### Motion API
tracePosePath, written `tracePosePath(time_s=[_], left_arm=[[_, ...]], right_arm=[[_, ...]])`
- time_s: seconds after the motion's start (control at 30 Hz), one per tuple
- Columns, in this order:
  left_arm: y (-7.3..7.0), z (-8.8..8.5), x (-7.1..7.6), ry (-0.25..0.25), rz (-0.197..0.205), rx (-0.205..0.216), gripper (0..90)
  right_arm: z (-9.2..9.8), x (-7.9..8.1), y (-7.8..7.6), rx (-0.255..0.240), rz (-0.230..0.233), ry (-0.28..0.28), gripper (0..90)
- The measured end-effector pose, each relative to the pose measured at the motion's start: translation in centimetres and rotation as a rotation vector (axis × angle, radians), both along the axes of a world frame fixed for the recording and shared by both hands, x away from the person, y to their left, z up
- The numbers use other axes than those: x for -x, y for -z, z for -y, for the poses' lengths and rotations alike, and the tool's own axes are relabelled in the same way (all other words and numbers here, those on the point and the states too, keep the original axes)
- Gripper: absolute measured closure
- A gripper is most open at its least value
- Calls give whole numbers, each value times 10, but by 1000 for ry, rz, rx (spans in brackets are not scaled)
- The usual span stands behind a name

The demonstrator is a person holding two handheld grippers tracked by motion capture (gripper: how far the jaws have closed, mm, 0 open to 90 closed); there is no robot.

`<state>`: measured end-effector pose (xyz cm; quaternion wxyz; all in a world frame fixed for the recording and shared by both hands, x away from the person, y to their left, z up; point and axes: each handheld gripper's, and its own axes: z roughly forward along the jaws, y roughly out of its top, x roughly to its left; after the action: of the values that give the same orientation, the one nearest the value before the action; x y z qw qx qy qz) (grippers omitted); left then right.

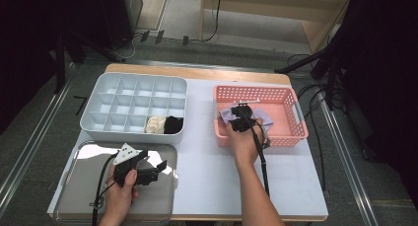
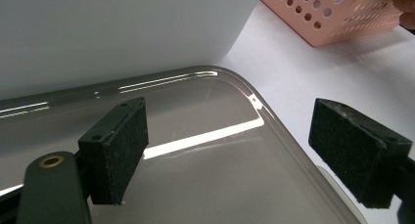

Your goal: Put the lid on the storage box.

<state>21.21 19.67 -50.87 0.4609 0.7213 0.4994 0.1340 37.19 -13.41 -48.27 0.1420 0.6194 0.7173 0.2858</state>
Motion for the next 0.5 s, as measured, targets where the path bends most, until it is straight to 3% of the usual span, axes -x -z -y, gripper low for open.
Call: tracePosePath(time_s=[0.13, 0.3, 0.4, 0.5], left_arm=[[0, 1, 0, -3, 2, -5, 157], [0, 1, 0, -3, -1, -10, 157], [0, 1, 0, -4, -1, -9, 157], [0, 0, 0, -3, 0, -5, 157]], right_arm=[[16, 11, 3, -70, 144, 31, 855], [28, 24, 0, -123, 347, 13, 854], [34, 30, -2, -123, 406, 18, 853], [41, 34, -6, -103, 434, 54, 853]])
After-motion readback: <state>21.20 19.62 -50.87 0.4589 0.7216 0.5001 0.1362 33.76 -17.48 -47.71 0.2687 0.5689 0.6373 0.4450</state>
